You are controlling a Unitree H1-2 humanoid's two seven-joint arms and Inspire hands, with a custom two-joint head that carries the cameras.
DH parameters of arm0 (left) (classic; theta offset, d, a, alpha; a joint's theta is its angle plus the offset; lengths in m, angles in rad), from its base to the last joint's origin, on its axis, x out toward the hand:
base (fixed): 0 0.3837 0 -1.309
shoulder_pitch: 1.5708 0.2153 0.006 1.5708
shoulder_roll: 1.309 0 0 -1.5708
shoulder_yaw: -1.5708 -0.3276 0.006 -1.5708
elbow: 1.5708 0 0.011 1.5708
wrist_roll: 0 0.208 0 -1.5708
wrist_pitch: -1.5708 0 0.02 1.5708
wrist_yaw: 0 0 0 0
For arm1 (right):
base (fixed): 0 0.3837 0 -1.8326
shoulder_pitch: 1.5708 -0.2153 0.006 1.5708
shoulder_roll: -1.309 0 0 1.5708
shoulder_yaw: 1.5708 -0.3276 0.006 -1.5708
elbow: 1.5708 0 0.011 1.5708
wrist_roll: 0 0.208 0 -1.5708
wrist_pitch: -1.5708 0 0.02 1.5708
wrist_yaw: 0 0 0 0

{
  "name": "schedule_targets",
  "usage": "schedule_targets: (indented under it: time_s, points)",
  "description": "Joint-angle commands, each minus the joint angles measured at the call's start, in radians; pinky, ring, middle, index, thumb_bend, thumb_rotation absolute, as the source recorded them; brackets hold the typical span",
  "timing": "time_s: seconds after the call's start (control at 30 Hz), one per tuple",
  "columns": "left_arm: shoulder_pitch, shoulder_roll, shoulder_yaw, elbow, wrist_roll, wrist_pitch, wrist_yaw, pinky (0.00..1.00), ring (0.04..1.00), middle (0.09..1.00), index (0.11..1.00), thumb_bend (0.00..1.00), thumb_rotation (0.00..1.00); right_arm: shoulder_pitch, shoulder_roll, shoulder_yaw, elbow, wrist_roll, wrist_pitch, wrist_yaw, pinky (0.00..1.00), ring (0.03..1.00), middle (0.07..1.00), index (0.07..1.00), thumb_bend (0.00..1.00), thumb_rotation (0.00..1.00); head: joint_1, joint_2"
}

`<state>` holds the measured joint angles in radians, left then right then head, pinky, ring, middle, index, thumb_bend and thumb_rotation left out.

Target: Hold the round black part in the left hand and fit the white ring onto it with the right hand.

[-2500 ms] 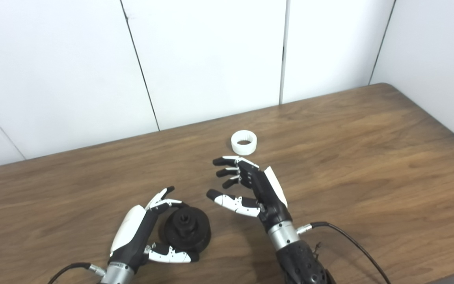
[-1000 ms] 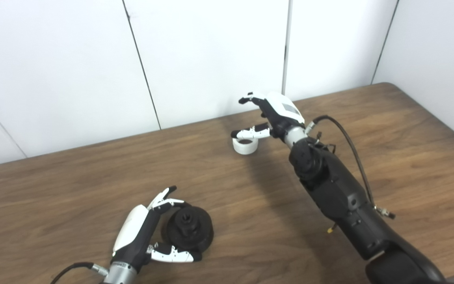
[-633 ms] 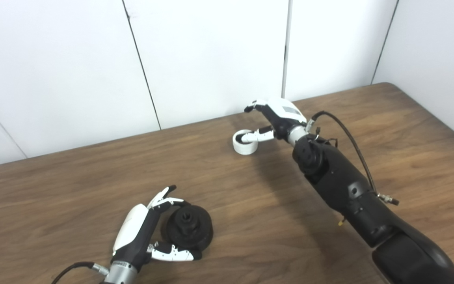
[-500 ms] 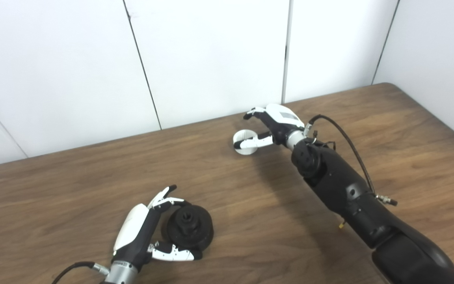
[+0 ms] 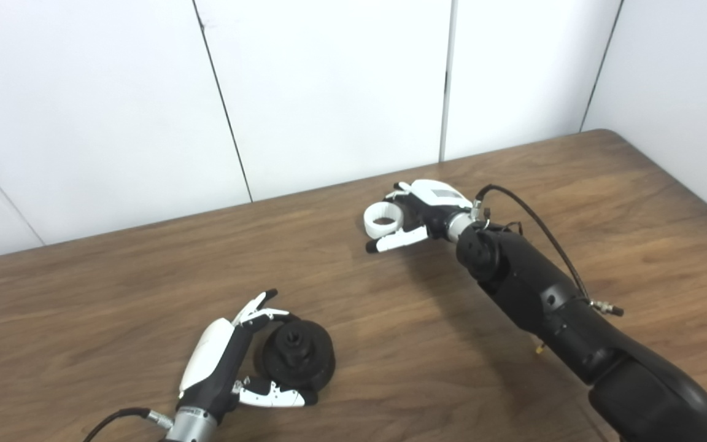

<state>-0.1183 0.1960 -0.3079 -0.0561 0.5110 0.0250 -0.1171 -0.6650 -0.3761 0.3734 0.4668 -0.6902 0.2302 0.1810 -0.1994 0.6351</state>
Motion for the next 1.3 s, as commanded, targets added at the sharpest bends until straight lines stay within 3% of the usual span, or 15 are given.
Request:
schedule_targets:
  time_s: [0.0,0.33,0.63,0.87,1.27]
  points:
    - [0.012,0.006,-0.009,0.000,0.012,0.027,-0.024,0.91,0.966,0.962,0.602,0.98,0.21,-0.061,-0.019,-0.003,-0.016,-0.013,-0.011,-0.010,0.97,1.000,0.995,0.851,1.00,0.72,0.001,0.002]
    - [0.014,0.006,-0.009,-0.005,0.007,0.023,-0.027,0.89,0.962,0.962,0.602,0.97,0.21,-0.048,-0.015,-0.003,-0.034,-0.018,-0.006,-0.011,0.99,1.000,0.986,0.811,0.98,0.54,0.001,0.006]
    - [0.017,0.005,-0.009,-0.008,0.004,0.028,-0.030,0.90,0.966,0.965,0.603,0.98,0.22,-0.028,-0.005,-0.012,-0.027,-0.022,-0.033,-0.083,0.95,0.961,0.945,0.733,0.89,0.41,0.007,0.012]
    - [0.017,0.004,-0.011,-0.011,0.011,0.032,-0.029,0.90,0.965,0.963,0.602,0.98,0.22,-0.023,-0.001,-0.019,-0.015,-0.014,-0.052,-0.122,0.94,0.940,0.920,0.679,0.83,0.39,0.010,0.014]
    - [0.016,0.001,-0.014,-0.015,0.017,0.038,-0.029,0.90,0.964,0.964,0.602,0.97,0.23,-0.007,0.017,-0.043,-0.004,0.005,-0.053,-0.172,0.92,0.922,0.896,0.651,0.82,0.41,0.025,0.021]
